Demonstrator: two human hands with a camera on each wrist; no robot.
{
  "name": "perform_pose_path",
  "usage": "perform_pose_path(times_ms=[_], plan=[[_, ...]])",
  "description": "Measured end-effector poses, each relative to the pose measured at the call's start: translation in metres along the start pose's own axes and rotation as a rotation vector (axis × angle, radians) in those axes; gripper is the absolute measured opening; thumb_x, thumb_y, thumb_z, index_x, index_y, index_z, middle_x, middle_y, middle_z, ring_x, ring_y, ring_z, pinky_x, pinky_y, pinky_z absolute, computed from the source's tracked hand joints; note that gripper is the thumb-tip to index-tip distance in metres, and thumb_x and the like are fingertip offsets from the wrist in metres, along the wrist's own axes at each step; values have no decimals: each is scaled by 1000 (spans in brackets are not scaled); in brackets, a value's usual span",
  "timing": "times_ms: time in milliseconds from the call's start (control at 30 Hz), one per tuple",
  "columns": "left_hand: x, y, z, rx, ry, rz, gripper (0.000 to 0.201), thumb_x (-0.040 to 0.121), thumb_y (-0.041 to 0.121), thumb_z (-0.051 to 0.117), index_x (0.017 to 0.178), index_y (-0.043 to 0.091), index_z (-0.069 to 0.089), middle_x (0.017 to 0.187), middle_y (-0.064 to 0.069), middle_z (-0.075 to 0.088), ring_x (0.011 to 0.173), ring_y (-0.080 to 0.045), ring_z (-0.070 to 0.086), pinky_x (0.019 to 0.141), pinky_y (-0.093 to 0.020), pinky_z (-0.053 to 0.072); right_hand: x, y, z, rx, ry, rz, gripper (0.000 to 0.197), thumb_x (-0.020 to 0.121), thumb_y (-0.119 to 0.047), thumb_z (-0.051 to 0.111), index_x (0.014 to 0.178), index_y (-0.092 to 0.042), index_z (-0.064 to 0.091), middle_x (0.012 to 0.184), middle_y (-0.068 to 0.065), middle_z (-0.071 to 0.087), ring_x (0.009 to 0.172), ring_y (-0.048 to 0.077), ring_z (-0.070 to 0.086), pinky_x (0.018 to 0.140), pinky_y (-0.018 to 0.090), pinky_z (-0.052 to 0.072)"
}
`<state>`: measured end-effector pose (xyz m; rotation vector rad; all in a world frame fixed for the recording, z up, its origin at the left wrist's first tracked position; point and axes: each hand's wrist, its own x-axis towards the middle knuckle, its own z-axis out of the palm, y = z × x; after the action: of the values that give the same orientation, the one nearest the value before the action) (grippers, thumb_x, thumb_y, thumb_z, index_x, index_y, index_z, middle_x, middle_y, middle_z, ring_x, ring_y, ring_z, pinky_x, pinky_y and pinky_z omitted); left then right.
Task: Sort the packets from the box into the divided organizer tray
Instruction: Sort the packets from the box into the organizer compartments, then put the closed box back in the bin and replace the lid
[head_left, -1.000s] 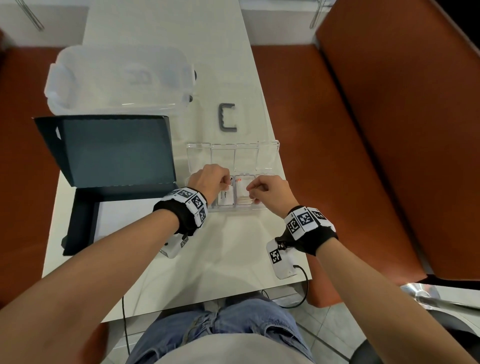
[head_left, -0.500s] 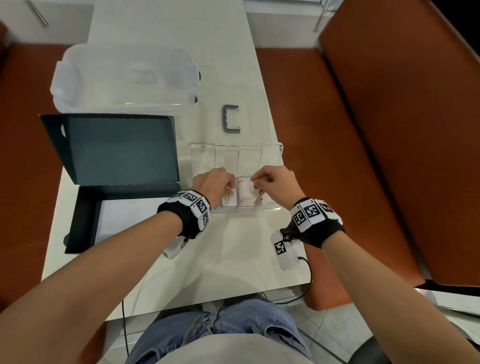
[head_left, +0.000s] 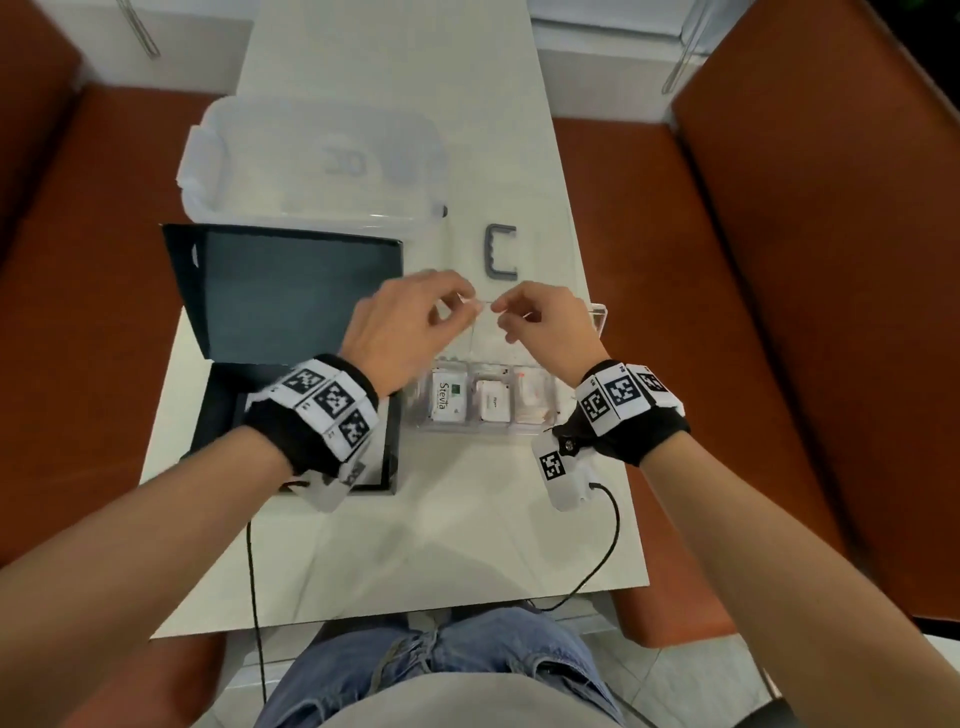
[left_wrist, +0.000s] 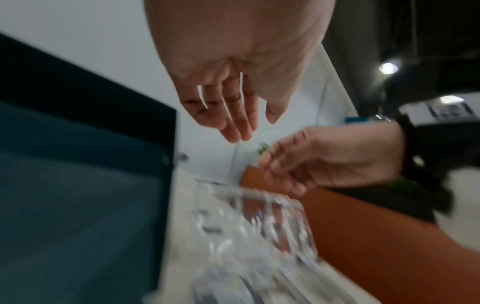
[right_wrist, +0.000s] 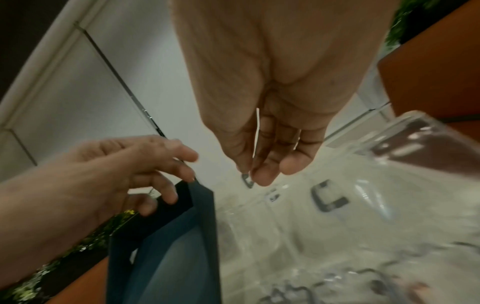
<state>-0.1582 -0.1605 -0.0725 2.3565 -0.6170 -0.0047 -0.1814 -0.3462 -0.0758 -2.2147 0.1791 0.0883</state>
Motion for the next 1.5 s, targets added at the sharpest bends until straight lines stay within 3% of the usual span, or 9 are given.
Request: perform_pose_path(times_ms=[167, 300, 567, 667, 767, 1133, 1233, 1333, 1500], plan=[[-1, -77, -90, 16, 383, -218, 25, 92, 27, 54, 115, 19, 59, 101, 3, 66, 83, -18, 63, 81, -39, 54, 36, -49, 48, -35, -25, -47, 31, 88, -8, 58, 119, -7, 61, 108, 8, 67, 95, 22, 65, 89, 31, 51], [-24, -138, -120, 186, 386, -481, 37, 92, 20, 56, 127, 12, 50, 127, -12, 51, 111, -30, 54, 93, -43, 45, 57, -72, 86, -75, -93, 82, 55, 91, -15, 56, 141, -1, 38, 134, 17, 51, 116, 31, 56, 98, 42, 47], [-39, -179, -121, 83, 218, -712, 66, 92, 22, 60, 148, 9, 27, 140, -18, 49, 127, -35, 48, 105, -44, 41, 72, -76, 113, -118, -82, 132, 49, 89, -13, 54, 137, -4, 46, 118, 18, 64, 102, 29, 62, 95, 43, 50], [-40, -185, -118, -36, 211, -799, 65, 92, 18, 61, 149, 9, 29, 135, -17, 54, 124, -34, 52, 101, -39, 43, 75, -75, 117, -66, -75, 197, 44, 89, -13, 58, 131, -3, 53, 96, 15, 68, 72, 21, 62, 72, 35, 58], [-42, -184, -116, -111, 226, -774, 51, 91, 16, 59, 140, 11, 45, 128, -13, 60, 117, -31, 56, 93, -31, 46, 73, -77, 121, 31, -51, 253, 36, 88, -12, 57, 123, -4, 56, 85, 8, 65, 62, 16, 63, 54, 26, 52], [-95, -158, -122, -875, 442, -655, 43, 94, 57, 38, 105, 20, 57, 116, 5, 66, 109, -12, 63, 90, -38, 53, 13, -71, 85, 661, -54, 164, 31, 91, -23, 37, 110, -25, 61, 99, 1, 66, 75, 24, 67, 69, 34, 54], [-116, -162, -113, -891, 415, -674, 42, 94, 57, 43, 91, 17, 56, 107, -2, 69, 100, -11, 67, 77, -31, 57, 0, -54, 82, 626, -105, 243, 36, 93, -47, 40, 96, -20, 64, 87, -1, 70, 73, 22, 69, 70, 37, 56], [-133, -166, -99, -825, 348, -704, 27, 89, 41, 64, 94, 15, 60, 93, 4, 64, 84, -1, 66, 63, -21, 55, -6, -35, 88, 426, -188, 285, 32, 91, -45, 55, 95, -14, 60, 92, 7, 67, 66, 19, 69, 61, 34, 57], [-148, -183, -75, -545, 171, -750, 36, 78, 23, 80, 107, 22, 58, 104, 3, 59, 92, -9, 62, 78, -24, 54, -13, -11, 111, 152, -269, 326, 32, 85, -23, 71, 110, -11, 55, 98, 13, 65, 79, 26, 68, 77, 41, 59]])
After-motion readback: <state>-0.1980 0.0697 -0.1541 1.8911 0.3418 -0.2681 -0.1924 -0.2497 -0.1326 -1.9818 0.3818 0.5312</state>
